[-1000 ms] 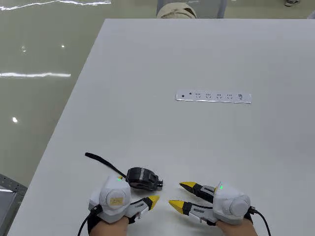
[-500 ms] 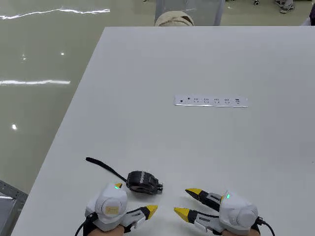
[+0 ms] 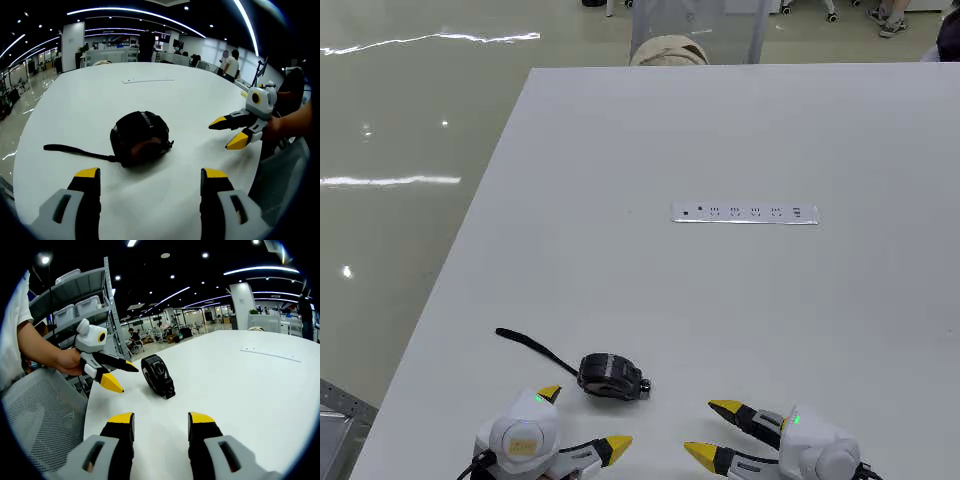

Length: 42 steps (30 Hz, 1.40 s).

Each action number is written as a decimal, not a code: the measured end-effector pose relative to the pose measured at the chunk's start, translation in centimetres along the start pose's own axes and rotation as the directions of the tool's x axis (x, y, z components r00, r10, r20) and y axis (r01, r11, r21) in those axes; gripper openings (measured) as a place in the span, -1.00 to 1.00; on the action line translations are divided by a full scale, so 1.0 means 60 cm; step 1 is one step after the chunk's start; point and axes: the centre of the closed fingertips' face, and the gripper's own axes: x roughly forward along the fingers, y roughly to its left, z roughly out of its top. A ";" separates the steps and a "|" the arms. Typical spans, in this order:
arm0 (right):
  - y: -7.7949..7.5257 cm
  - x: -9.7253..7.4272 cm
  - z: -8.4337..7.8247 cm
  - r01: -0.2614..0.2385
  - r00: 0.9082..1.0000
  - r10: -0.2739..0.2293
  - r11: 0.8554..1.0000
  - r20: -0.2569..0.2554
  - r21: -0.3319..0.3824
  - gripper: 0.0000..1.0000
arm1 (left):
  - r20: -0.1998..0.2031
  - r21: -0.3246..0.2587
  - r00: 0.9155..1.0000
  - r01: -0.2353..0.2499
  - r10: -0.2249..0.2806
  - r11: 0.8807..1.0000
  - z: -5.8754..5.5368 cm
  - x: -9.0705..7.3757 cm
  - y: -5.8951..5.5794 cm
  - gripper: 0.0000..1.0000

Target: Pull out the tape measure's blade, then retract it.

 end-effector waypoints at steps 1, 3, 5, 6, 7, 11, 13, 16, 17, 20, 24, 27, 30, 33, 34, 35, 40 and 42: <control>0.000 -0.003 -0.001 0.001 1.000 -0.001 1.000 -0.003 -0.001 -0.15 | -0.001 0.003 1.000 0.000 0.000 1.000 -0.001 -0.002 0.001 0.61; -0.002 -0.011 -0.002 0.013 1.000 -0.013 1.000 -0.005 -0.006 -0.15 | -0.002 0.006 1.000 0.001 -0.001 1.000 -0.004 -0.009 0.003 0.61; -0.002 -0.019 -0.002 0.021 1.000 -0.021 1.000 -0.004 -0.005 -0.14 | -0.002 0.005 1.000 0.002 -0.002 1.000 -0.006 -0.016 0.005 0.61; -0.003 -0.022 -0.002 0.025 1.000 -0.025 1.000 -0.005 -0.006 -0.14 | -0.001 0.008 1.000 0.001 -0.001 1.000 -0.006 -0.019 0.007 0.61; -0.004 -0.025 -0.004 0.029 1.000 -0.029 1.000 -0.006 -0.008 -0.13 | 0.000 0.007 1.000 0.004 -0.004 1.000 -0.008 -0.022 0.009 0.61; -0.002 -0.035 0.000 0.041 0.999 -0.041 0.999 -0.005 -0.015 -0.11 | -0.006 0.008 1.000 0.013 -0.012 1.000 -0.013 -0.030 0.013 0.61; 0.002 -0.039 0.005 0.044 0.999 -0.044 0.999 -0.005 -0.018 -0.11 | 0.001 0.011 1.000 0.016 -0.016 1.000 -0.011 -0.036 0.014 0.60; 0.006 -0.044 0.006 0.046 0.999 -0.047 0.998 -0.012 -0.034 -0.09 | 0.012 0.005 1.000 0.025 -0.025 1.000 -0.009 -0.042 0.014 0.60; 0.006 -0.046 0.007 0.048 0.999 -0.049 0.998 -0.015 -0.035 -0.09 | 0.012 0.003 1.000 0.027 -0.027 1.000 -0.009 -0.045 0.015 0.60; 0.004 -0.053 0.011 0.060 0.998 -0.061 0.998 -0.014 -0.034 -0.06 | 0.005 0.011 0.999 0.035 -0.035 0.999 -0.012 -0.050 0.015 0.61; 0.004 -0.060 0.015 0.066 0.998 -0.067 0.996 -0.014 -0.052 -0.06 | 0.007 0.010 0.999 0.046 -0.046 0.999 -0.014 -0.062 0.015 0.63; 0.006 -0.068 0.020 0.073 0.997 -0.073 0.996 -0.010 -0.058 -0.05 | 0.005 0.008 0.999 0.053 -0.053 0.999 -0.019 -0.071 0.018 0.63; 0.009 -0.075 0.021 0.074 0.997 -0.075 0.995 -0.011 -0.065 -0.03 | -0.005 0.032 0.998 0.056 -0.056 0.998 -0.023 -0.078 0.018 0.63; 0.015 -0.083 0.026 0.074 0.997 -0.073 0.995 0.005 -0.063 -0.03 | 0.011 0.033 0.998 0.069 -0.069 0.997 -0.020 -0.087 0.016 0.63; 0.014 -0.085 0.023 0.078 0.997 -0.078 0.995 0.002 -0.064 -0.02 | 0.016 0.035 0.997 0.070 -0.071 0.997 -0.018 -0.090 0.016 0.63; 0.013 -0.087 0.020 0.085 0.996 -0.086 0.994 -0.009 -0.066 -0.01 | 0.018 0.037 0.997 0.070 -0.071 0.997 -0.018 -0.094 0.017 0.63; 0.018 -0.099 0.019 0.095 0.995 -0.096 0.994 -0.007 -0.060 0.02 | 0.034 0.033 0.997 0.073 -0.074 0.997 -0.014 -0.108 0.024 0.64; 0.020 -0.105 0.021 0.102 0.995 -0.103 0.993 -0.004 -0.061 0.04 | 0.042 0.035 0.996 0.080 -0.082 0.996 -0.013 -0.113 0.024 0.65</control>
